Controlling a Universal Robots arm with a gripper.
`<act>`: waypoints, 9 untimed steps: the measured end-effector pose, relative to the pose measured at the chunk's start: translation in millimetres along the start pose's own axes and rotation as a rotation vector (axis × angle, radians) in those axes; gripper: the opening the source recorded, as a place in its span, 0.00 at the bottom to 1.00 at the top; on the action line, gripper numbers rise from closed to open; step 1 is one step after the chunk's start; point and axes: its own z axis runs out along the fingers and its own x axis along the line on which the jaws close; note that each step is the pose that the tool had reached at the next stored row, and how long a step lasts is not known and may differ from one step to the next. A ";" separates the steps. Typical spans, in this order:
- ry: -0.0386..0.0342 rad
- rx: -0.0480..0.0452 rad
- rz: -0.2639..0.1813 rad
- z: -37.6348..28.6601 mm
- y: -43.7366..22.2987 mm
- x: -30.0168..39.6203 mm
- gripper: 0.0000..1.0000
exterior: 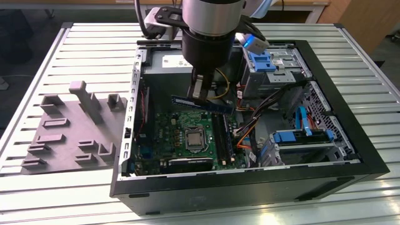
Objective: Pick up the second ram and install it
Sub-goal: 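Insert the second ram into the second slot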
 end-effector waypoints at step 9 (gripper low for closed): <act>-0.0018 0.0007 0.054 0.0 -0.6 -0.1 0.12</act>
